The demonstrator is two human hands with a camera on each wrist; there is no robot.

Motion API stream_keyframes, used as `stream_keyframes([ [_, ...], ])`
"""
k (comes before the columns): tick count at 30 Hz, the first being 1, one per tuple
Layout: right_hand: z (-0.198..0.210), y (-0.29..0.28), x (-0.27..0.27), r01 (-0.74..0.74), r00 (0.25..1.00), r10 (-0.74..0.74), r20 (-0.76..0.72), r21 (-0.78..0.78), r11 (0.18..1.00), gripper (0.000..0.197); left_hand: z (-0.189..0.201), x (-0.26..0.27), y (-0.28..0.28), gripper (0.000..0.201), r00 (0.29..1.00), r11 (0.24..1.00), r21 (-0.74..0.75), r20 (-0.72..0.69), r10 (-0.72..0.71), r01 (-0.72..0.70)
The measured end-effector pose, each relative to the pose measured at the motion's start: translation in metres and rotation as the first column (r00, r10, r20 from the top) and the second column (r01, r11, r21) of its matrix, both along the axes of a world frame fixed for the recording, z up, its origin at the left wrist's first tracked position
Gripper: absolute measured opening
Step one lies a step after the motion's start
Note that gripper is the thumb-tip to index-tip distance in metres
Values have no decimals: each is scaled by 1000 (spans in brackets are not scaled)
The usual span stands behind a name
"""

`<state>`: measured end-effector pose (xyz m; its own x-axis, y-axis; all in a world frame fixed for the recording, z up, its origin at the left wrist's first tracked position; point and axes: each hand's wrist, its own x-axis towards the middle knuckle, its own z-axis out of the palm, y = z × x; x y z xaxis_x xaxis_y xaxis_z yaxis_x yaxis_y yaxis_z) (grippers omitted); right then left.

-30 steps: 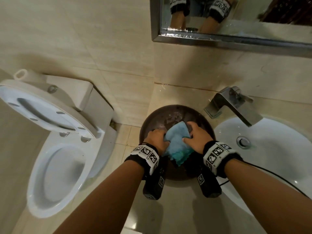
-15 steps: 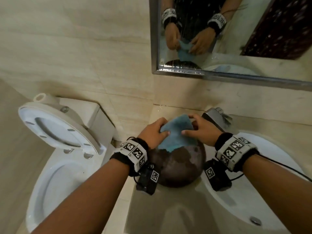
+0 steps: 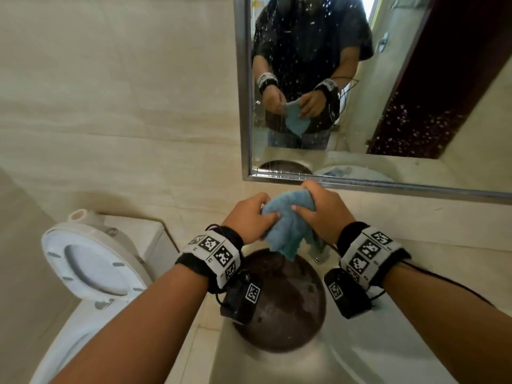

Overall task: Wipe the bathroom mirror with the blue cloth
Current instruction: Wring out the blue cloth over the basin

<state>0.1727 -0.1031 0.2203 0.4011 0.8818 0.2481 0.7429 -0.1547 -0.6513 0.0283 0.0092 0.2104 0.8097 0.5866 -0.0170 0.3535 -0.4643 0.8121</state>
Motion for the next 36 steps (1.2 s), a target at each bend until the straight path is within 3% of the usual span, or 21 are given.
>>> stream_keyframes([
  [3, 6, 0, -10, -98, 995, 100, -22, 71, 993, 22, 18, 6, -3, 20, 994, 996, -64, 85, 65, -59],
  [5, 10, -2, -14, -155, 983, 159, -97, 48, 987, 33, 29, 9, -6, 35, 996, 995, -93, 77, 42, -35],
  [8, 19, -5, -14, -122, 971, 121, -204, 7, 992, 56, 41, 10, -10, 37, 998, 986, -162, 48, -40, 47],
  [11, 24, -4, -5, 13, 991, -17, -135, -26, 1000, 49, 48, 9, -10, 36, 989, 979, -141, 10, -149, 149],
  [14, 28, -5, 4, 47, 961, -47, -272, -9, 999, 32, 48, 7, -6, 22, 992, 992, -9, 10, -128, 128],
  [17, 34, -7, 9, -27, 913, 37, -406, 29, 999, 24, 47, 5, -3, 29, 992, 993, 91, 90, -85, 77],
  [19, 40, -11, 10, -113, 883, 147, -445, 102, 988, 26, 44, 5, -2, 46, 994, 996, 11, 60, -93, 92],
  [21, 46, -13, 11, -182, 856, 248, -454, 185, 966, 35, 42, 8, -1, 48, 992, 989, -84, 0, -123, 122],
  [24, 56, -15, 16, -245, 880, 323, -348, 249, 937, 37, 48, 11, -1, 43, 991, 981, -140, 1, -136, 135],
  [29, 67, -9, 30, -291, 948, 311, -63, 219, 931, 43, 74, 10, 3, 13, 999, 999, -38, 41, -24, 25],
  [32, 79, -5, 33, -352, 933, 359, 8, 223, 909, 37, 97, 5, 8, 13, 990, 998, -47, 132, 55, -49],
  [34, 87, -4, 31, -416, 910, 402, 105, 232, 880, 39, 115, 3, 9, 11, 969, 991, -107, 224, 103, -81],
  [36, 94, 0, 30, -448, 894, 436, 106, 250, 858, 38, 132, 5, 10, 15, 945, 976, -196, 291, 149, -93],
])
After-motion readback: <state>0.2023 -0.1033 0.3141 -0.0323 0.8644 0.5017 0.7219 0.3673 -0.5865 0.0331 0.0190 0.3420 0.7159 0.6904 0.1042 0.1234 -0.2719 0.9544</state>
